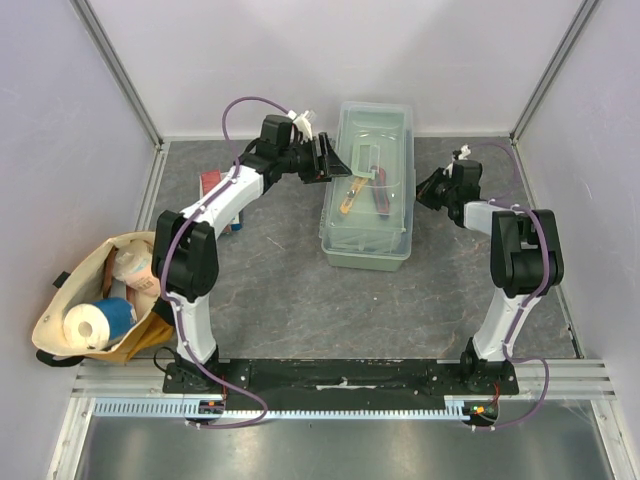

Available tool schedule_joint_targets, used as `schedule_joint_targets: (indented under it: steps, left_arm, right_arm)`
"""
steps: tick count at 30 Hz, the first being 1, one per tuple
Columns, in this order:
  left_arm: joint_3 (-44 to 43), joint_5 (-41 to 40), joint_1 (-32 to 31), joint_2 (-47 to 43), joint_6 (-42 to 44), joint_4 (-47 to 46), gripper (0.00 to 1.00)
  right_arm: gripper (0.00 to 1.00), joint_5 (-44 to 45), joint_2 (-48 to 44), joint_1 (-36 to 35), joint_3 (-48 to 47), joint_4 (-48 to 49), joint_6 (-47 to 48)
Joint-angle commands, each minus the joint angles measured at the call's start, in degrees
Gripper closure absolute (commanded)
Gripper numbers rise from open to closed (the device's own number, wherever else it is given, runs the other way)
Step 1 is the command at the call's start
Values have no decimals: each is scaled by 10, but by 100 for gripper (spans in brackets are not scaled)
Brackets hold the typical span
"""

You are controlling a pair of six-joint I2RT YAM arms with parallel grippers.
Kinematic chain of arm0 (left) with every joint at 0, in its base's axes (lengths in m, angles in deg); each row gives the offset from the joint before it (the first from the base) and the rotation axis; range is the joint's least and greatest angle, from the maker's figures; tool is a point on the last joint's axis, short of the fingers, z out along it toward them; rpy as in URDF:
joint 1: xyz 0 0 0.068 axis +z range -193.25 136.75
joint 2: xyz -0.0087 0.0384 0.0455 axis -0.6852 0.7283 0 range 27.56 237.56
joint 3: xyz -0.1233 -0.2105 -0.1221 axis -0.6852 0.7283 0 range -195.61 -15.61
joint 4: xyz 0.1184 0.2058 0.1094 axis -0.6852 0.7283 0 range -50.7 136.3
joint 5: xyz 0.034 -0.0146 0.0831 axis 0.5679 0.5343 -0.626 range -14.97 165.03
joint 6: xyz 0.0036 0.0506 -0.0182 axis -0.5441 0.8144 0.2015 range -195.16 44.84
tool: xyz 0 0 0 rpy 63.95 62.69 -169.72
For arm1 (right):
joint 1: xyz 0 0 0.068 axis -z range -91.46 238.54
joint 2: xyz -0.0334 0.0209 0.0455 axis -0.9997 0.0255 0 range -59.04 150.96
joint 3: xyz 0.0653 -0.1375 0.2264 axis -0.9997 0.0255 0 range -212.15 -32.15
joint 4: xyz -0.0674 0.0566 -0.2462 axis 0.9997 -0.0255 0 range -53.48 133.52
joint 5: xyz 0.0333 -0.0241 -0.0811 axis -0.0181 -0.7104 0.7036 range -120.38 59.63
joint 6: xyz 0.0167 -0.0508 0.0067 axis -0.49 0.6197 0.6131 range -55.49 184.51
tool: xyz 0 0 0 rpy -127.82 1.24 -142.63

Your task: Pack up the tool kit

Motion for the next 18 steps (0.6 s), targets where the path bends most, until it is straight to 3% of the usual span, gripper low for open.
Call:
schedule_joint_targets:
  steps: [1, 5, 10, 12, 18]
  left_arm:
    - [48, -34, -40, 44, 6, 48, 44]
    - [38, -145, -30, -5, 21, 81, 37]
    - [44, -258, -11, -77, 42, 105, 25]
    - [51, -290, -5, -115, 52, 125, 13]
    - [130, -347, -5, -256, 74, 172, 8]
  right_arm:
    - [100, 10, -29, -36, -24, -56, 19]
    - [100, 156, -82, -22, -25, -161, 40]
    - [92, 282, -155, -2, 7, -260, 44]
    - [88, 306, -182, 2, 16, -289, 53]
    - [71, 314, -325, 1, 62, -356, 74]
